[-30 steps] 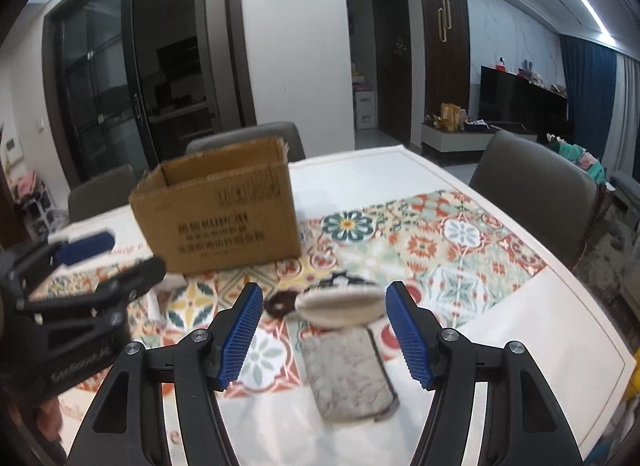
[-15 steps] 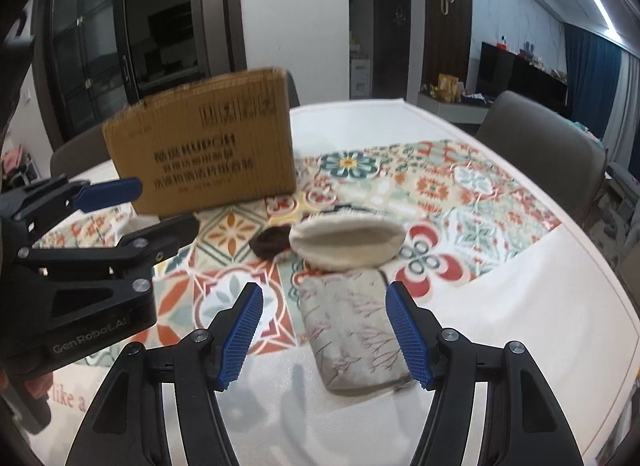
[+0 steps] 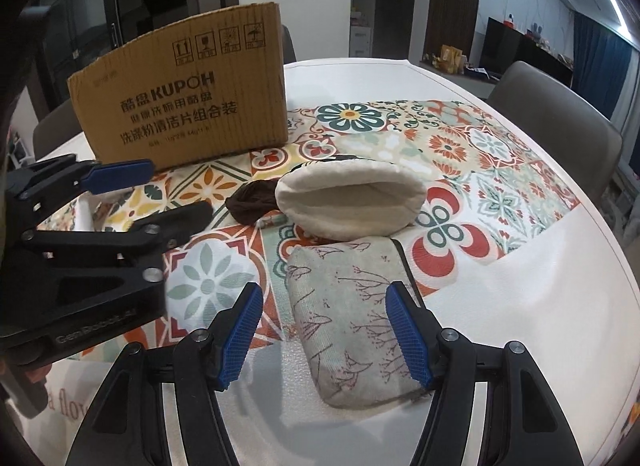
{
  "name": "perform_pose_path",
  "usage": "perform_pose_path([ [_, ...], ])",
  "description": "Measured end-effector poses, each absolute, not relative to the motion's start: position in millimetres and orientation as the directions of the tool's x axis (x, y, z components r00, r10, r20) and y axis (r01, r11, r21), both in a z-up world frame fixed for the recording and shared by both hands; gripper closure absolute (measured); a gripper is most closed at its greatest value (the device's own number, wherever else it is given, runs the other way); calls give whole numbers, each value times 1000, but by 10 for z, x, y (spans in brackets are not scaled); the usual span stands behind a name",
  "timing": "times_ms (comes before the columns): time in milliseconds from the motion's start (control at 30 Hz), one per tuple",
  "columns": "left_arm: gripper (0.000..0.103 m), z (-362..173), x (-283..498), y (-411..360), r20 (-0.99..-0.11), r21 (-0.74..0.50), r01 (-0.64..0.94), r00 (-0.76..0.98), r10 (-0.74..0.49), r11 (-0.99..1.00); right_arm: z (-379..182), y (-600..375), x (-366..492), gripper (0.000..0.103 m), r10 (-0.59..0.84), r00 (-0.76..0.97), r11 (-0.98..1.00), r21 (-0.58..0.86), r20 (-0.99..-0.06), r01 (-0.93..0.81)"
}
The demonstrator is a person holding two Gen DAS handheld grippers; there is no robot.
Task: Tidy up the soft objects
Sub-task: 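Grasp the brown hair tie with the left tool while the right tool grasps the grey floral pouch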
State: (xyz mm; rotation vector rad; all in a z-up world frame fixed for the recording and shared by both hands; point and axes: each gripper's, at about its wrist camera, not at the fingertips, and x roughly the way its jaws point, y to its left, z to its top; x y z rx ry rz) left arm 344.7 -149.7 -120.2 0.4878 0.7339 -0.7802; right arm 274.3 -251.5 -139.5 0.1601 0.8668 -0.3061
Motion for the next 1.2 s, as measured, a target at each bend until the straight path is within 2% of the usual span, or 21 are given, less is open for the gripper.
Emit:
perform_pose_path([
  [733, 40, -1487, 3688, -1832, -785, 106, 823, 414, -461, 557, -1561, -2617, 2924, 39, -173, 584, 941, 42, -793, 336],
  [933, 40, -1540, 3703, -1889, -790, 107, 833, 402, -462, 542, -1583, -2638, 2948, 40, -171, 587, 942, 43, -792, 332],
  [1000, 40, -1553, 3708, -1903, -789, 105, 833, 403, -464, 544, -1587, -2652, 2952, 44, -168, 587, 942, 46, -792, 333],
  [1067, 43, -1550, 3709, -1899, -789, 97, 834, 398, -469, 544, -1589, -2661, 2951, 46, -173, 586, 941, 43, -791, 336],
  [1167, 55, -1549, 3711, -1909, -791, 77, 840, 380, -480, 538, -1586, -2690, 2953, 48, -165, 588, 940, 54, -791, 336],
  [1200, 63, -1550, 3709, -1918, -792, 70, 842, 372, -483, 534, -1585, -2696, 2956, 49, -163, 589, 940, 56, -791, 336],
])
